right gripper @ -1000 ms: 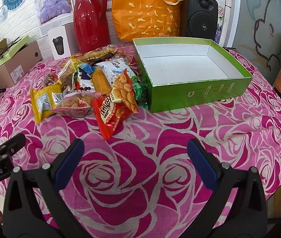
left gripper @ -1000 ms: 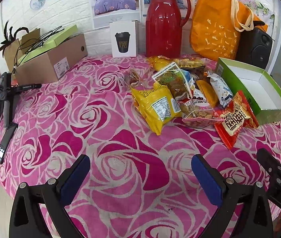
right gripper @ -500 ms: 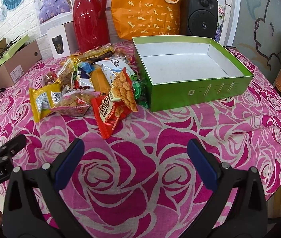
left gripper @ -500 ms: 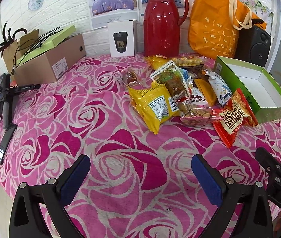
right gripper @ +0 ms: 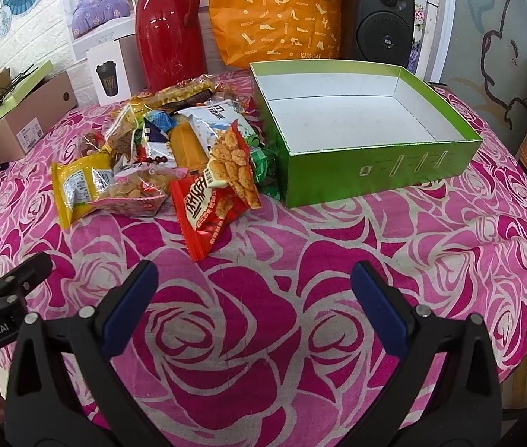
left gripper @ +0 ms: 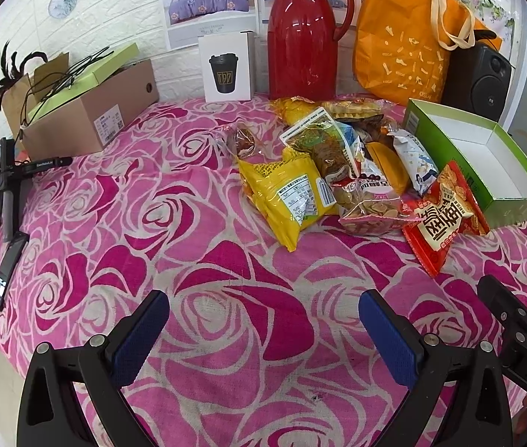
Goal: Organize snacks
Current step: 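Grasp the orange-red cracker bag with the right tool while the left tool grasps a pink-white packet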
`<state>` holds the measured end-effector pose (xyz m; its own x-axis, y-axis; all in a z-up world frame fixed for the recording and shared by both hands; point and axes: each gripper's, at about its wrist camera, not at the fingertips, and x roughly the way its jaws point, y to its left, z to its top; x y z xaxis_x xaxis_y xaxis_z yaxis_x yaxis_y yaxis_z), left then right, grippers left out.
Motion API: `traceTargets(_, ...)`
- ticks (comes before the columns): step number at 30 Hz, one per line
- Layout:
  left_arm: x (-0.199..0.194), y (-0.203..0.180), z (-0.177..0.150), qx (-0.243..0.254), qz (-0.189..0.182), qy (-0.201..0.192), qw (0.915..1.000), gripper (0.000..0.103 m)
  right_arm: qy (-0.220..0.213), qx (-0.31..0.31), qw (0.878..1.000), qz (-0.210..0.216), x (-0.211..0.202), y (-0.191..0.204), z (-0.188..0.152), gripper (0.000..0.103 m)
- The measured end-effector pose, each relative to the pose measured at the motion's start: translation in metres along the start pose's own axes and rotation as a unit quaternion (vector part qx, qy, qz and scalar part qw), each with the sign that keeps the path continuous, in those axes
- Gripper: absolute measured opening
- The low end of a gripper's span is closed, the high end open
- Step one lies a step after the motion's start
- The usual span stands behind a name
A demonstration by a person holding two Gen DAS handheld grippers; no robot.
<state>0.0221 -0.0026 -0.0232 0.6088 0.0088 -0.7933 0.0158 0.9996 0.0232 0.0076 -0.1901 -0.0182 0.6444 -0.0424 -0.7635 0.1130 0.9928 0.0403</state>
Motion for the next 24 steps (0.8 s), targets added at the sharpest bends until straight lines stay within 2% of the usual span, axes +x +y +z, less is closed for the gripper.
traceTargets(4,0.003,0.001,0.002,0.0,-0.001,0.001,1.0,0.103,-0.001,-0.002,1.0,0.012,0.003,-0.002,0.003,0.103)
traceTargets(10,0.01,0.012,0.008,-0.019,-0.018,0.004,0.9996,0.103,-0.053,0.007,0.996,0.067,0.002,-0.016,0.014,0.103)
traceTargets(16,0.012,0.013,0.017,-0.013,-0.05,0.0,0.9987,0.103,-0.023,0.021,0.993,0.116,0.022,-0.012,0.032,0.103)
traceTargets(20,0.012,0.01,0.024,-0.01,-0.078,0.002,0.9969,0.102,0.004,0.061,0.988,0.141,0.037,-0.009,0.038,0.102)
traceTargets(24,0.013,0.003,0.039,0.005,-0.101,0.001,0.9949,0.096,0.017,0.084,0.985,0.151,0.047,-0.006,0.044,0.093)
